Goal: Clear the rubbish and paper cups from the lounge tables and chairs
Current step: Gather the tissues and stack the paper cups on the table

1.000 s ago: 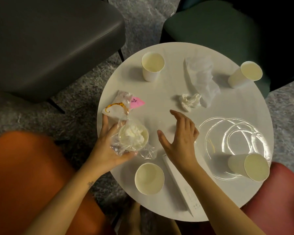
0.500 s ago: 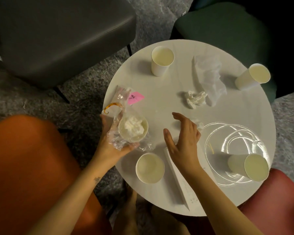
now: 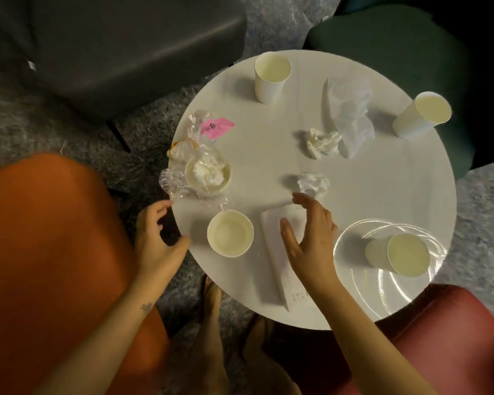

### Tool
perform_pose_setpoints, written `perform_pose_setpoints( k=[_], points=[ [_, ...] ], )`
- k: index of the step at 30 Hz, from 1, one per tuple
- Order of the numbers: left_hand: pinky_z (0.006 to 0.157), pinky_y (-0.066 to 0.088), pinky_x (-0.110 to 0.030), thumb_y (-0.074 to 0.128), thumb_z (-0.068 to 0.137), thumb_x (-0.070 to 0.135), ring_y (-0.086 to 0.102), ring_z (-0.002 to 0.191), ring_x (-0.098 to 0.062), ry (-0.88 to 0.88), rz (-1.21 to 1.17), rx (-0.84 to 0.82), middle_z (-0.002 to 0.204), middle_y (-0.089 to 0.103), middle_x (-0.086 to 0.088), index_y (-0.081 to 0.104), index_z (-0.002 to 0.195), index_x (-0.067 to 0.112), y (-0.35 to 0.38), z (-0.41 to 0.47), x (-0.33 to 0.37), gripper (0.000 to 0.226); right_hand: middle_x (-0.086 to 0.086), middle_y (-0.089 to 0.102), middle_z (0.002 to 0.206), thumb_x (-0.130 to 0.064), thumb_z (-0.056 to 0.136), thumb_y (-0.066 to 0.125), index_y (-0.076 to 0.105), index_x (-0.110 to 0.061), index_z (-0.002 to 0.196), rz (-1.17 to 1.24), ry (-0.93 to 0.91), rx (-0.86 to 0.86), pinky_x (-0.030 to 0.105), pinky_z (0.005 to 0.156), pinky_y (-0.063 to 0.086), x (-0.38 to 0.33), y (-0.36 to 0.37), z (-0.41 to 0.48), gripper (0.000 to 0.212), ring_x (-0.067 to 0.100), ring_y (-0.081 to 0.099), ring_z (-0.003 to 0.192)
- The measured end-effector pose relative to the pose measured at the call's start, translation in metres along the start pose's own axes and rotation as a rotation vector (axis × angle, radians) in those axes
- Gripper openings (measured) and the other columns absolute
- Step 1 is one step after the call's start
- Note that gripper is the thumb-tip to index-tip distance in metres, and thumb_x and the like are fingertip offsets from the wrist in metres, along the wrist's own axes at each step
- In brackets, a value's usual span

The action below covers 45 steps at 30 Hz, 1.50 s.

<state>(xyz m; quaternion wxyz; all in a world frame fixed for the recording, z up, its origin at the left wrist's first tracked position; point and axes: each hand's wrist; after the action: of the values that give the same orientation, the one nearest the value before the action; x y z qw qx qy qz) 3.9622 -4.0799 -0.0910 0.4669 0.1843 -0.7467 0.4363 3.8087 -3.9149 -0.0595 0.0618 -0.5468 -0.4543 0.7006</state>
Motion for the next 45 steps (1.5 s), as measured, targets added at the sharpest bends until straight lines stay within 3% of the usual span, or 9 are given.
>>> perform_pose_setpoints(
  k=[8, 13, 21, 24, 30, 35, 38, 41, 45],
  points=[
    [0.101, 0.035, -0.025, 0.083, 0.059, 0.010, 0.039, 0.124, -0.008, 0.059, -0.046, -0.164, 0.139, 0.037, 0.000, 0.033, 0.135, 0.017, 0.039, -0.049, 0.019, 0.091, 0.006, 0.056, 0.120, -0.028, 0.083, 0.048, 0.046, -0.011, 0.124, -0.011, -0.152, 0.094, 0.027, 0.096, 0.025, 0.016, -0.017, -0.023, 0.044, 0.017, 0.042, 0.111],
    [0.088, 0.040, -0.024, 0.082, 0.061, 0.020, 0.044, 0.105, -0.001, 0.074, 0.007, 0.000, 0.117, 0.048, 0.010, 0.043, 0.119, 0.020, 0.065, -0.050, 0.040, 0.069, 0.004, 0.056, 0.119, -0.023, 0.077, 0.062, 0.046, -0.013, 0.122, -0.125, -0.113, 0.238, 0.018, 0.098, 0.016, 0.051, -0.056, -0.024, 0.049, 0.017, 0.044, 0.112],
    [0.089, 0.038, -0.022, 0.082, 0.057, 0.030, 0.042, 0.105, -0.002, 0.414, 0.151, 0.024, 0.115, 0.047, 0.006, 0.046, 0.117, 0.008, 0.087, -0.068, 0.111, 0.074, 0.009, 0.043, 0.137, -0.039, 0.063, 0.078, 0.039, -0.012, 0.133, -0.150, 0.108, 0.349, 0.042, 0.104, 0.022, 0.106, -0.114, -0.041, 0.084, 0.028, 0.036, 0.128],
    [0.087, 0.035, -0.004, 0.084, 0.055, 0.038, 0.045, 0.105, 0.009, 0.454, 0.014, -0.084, 0.115, 0.049, 0.024, 0.042, 0.117, 0.022, 0.100, -0.064, 0.145, 0.077, 0.007, 0.040, 0.139, -0.034, 0.058, 0.084, 0.029, -0.015, 0.139, -0.071, 0.186, 0.233, 0.047, 0.103, 0.027, 0.120, -0.116, -0.045, 0.099, 0.025, 0.040, 0.126],
    [0.085, 0.037, -0.005, 0.074, 0.059, 0.042, 0.049, 0.110, 0.004, 0.427, -0.125, -0.407, 0.116, 0.051, 0.031, 0.042, 0.116, 0.034, 0.150, -0.079, 0.189, 0.065, -0.001, 0.057, 0.114, -0.031, 0.063, 0.081, 0.030, -0.018, 0.137, 0.034, 0.191, 0.211, 0.036, 0.105, 0.023, 0.126, -0.110, -0.039, 0.091, 0.019, 0.052, 0.109],
    [0.088, 0.042, -0.011, 0.080, 0.058, 0.041, 0.051, 0.113, 0.000, 0.377, -0.141, -0.567, 0.120, 0.054, 0.022, 0.045, 0.120, 0.026, 0.166, -0.079, 0.194, 0.073, -0.016, 0.033, 0.126, -0.057, 0.062, 0.063, 0.030, -0.043, 0.122, 0.048, 0.015, 0.264, 0.048, 0.099, 0.033, 0.099, -0.116, -0.014, 0.071, 0.003, 0.034, 0.117],
    [0.088, 0.041, -0.010, 0.080, 0.058, 0.045, 0.050, 0.113, 0.002, 0.357, -0.123, -0.581, 0.118, 0.055, 0.025, 0.045, 0.119, 0.032, 0.166, -0.062, 0.193, 0.071, -0.039, 0.023, 0.132, -0.059, 0.060, 0.068, 0.030, -0.038, 0.129, 0.117, -0.024, 0.268, 0.045, 0.097, 0.038, 0.093, -0.112, 0.001, 0.081, -0.017, 0.030, 0.115],
    [0.090, 0.043, -0.013, 0.082, 0.057, 0.043, 0.049, 0.114, 0.002, 0.357, -0.081, -0.555, 0.121, 0.055, 0.021, 0.047, 0.122, 0.027, 0.166, -0.037, 0.187, 0.076, -0.045, 0.030, 0.124, -0.061, 0.056, 0.073, 0.011, -0.056, 0.131, 0.224, 0.012, 0.239, 0.047, 0.098, 0.040, 0.086, -0.109, 0.013, 0.097, -0.007, 0.038, 0.116],
    [0.097, 0.044, -0.022, 0.082, 0.060, 0.032, 0.045, 0.119, 0.000, 0.338, 0.010, -0.596, 0.130, 0.050, 0.014, 0.042, 0.130, 0.026, 0.170, 0.000, 0.180, 0.081, -0.039, 0.032, 0.127, -0.062, 0.057, 0.074, 0.011, -0.053, 0.134, 0.226, 0.009, 0.242, 0.044, 0.098, 0.042, 0.077, -0.099, 0.040, 0.101, 0.017, 0.046, 0.120]
  ],
)
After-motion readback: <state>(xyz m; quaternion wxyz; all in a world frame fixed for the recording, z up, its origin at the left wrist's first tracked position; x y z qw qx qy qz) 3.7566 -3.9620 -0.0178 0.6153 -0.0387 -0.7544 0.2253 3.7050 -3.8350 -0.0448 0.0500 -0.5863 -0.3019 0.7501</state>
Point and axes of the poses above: each hand's wrist, its own z-axis towards the middle knuckle, its own y-axis out of the palm, x = y × z
